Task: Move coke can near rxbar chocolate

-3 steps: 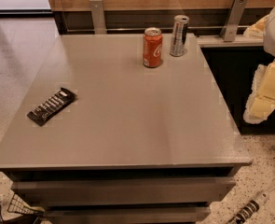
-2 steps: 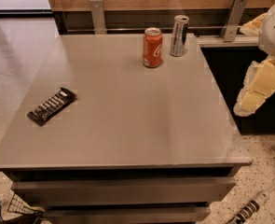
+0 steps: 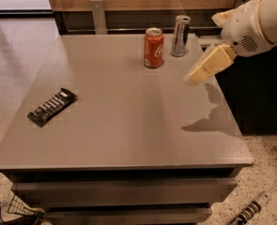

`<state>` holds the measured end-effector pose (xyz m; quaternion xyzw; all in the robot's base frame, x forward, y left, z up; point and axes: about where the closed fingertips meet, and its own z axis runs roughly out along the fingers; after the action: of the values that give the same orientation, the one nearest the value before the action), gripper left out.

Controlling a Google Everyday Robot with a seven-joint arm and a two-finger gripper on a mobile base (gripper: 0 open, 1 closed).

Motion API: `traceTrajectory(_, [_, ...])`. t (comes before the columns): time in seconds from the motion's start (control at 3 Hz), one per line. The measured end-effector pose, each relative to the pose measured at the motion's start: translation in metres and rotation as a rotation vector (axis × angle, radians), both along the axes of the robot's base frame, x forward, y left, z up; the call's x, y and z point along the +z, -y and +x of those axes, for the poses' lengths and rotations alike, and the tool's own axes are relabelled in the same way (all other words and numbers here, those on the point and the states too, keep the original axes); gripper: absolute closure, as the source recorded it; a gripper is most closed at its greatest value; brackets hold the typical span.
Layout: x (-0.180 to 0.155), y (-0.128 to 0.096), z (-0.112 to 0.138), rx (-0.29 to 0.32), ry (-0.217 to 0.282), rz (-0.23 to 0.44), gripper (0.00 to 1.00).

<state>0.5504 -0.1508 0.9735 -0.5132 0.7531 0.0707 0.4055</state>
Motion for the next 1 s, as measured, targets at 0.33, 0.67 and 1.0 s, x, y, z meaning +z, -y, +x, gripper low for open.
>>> traceTrajectory(0.33, [-0.015, -0.025, 0.023, -0.008, 0.047, 0.199, 0.0])
traceTrajectory(0.67, [-0.027, -0.039, 0.045, -0.042, 0.111, 0.374, 0.0])
traceTrajectory(1.0, [-0.013, -0.041, 0.064, -0.092, 0.189, 0.431, 0.0])
